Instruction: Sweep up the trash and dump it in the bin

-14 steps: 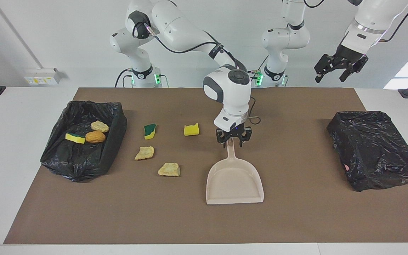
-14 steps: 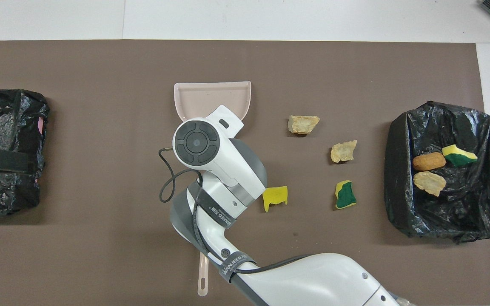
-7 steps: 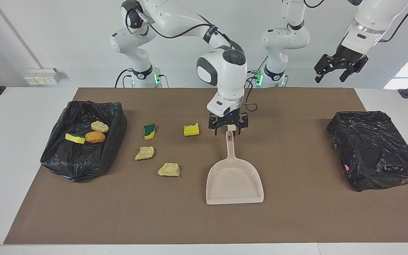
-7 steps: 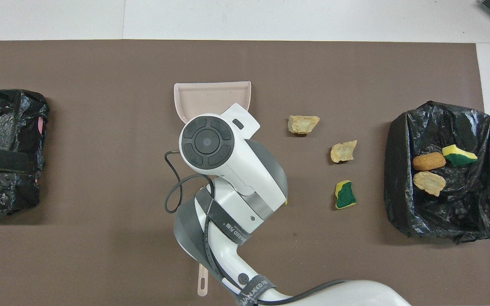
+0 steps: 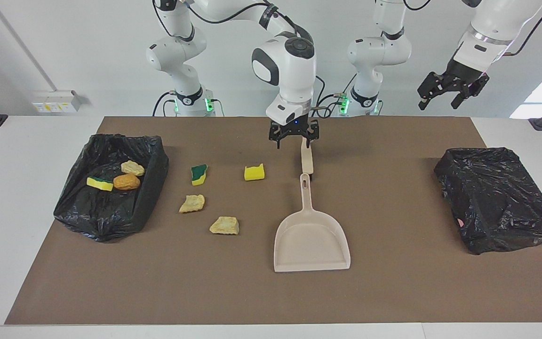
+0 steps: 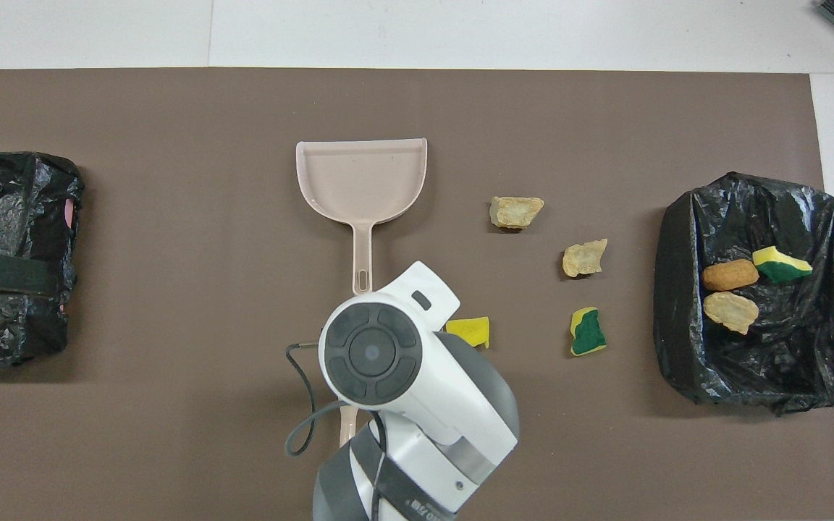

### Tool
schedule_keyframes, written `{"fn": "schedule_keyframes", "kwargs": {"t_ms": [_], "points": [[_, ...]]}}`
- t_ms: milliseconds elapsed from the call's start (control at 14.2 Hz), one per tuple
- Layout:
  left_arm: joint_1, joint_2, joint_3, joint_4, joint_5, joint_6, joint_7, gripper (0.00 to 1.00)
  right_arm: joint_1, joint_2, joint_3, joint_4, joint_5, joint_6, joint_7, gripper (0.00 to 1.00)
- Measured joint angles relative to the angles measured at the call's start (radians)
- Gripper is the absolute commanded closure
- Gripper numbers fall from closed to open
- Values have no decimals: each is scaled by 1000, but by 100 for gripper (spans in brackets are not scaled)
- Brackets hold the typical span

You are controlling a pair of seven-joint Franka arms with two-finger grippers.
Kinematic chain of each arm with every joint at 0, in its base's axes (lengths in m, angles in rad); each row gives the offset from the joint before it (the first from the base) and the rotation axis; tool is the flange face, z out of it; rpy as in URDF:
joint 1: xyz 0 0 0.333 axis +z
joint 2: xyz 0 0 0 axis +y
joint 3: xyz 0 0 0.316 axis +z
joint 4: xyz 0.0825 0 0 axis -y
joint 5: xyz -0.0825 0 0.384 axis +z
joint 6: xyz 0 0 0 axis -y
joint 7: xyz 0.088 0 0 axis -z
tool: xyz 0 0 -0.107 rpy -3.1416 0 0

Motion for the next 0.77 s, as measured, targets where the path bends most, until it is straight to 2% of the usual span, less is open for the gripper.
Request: {"fn": "schedule_keyframes", "kwargs": {"t_ms": [352,562,773], "points": [[0,0,0,0,0,0,0,0,85,-109,1,-236,40,149,105,0],[0,0,0,0,0,0,0,0,143,-116,2,-296,40,218,180,0],[0,0,0,0,0,0,0,0,191,-97,2,-333,41,262,202,8]]}}
